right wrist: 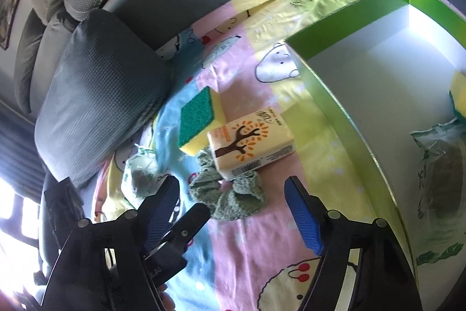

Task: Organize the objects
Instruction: 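Lower the right gripper onto the grey-green knitted cloth and close on it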

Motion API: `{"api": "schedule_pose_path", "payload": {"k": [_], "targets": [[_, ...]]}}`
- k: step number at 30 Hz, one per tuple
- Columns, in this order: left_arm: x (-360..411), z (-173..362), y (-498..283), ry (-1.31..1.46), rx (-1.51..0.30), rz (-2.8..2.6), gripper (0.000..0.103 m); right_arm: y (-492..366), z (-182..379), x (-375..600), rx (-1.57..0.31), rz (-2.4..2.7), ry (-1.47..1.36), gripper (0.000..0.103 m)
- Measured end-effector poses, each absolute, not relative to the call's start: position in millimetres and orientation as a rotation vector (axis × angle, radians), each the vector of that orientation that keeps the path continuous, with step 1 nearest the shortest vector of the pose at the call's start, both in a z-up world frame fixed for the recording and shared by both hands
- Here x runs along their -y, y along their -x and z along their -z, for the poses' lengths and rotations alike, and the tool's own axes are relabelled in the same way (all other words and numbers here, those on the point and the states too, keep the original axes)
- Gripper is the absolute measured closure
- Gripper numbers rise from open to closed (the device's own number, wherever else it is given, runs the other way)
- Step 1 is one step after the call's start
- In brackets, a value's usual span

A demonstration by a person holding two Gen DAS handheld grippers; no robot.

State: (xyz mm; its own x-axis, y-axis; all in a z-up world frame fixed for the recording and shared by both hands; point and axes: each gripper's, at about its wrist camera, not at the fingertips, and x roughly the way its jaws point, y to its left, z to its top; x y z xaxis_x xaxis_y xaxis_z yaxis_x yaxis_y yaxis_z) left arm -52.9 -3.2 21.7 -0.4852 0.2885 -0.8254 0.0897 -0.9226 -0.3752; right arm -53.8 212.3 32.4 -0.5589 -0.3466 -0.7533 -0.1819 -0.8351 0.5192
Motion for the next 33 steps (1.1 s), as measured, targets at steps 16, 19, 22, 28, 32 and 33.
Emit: {"api": "schedule_pose_path", "payload": {"k": [16,19,22,28,32,33], "targets": [[-1,-18,57,1.482,0.576,-2.509,0.006,64,-20,-207,0.88,2.488,-1.462,0.032],[-2,-19,57,1.435,0.556,-2.533,0.018,69,-14,-204,0.867,2.469,-1.483,0.042],[-2,-15,58,1.413,0.585,-2.516,0.027,74,-9,-203,0.858,2.459,-1.508,0.05],[-11,-11,61,1.361,0.511,-2.563,0.034,83,5,-202,0.845,2.455,-1.563,0.05],[-21,-11,60,1.336,0.407,-2.587,0.046,88,15,-202,0.862,2.418,-1.564,0.053],[-22,-11,60,1.333,0.41,-2.58,0.053,89,14,-201,0.85,2.41,-1.563,0.059]]}}
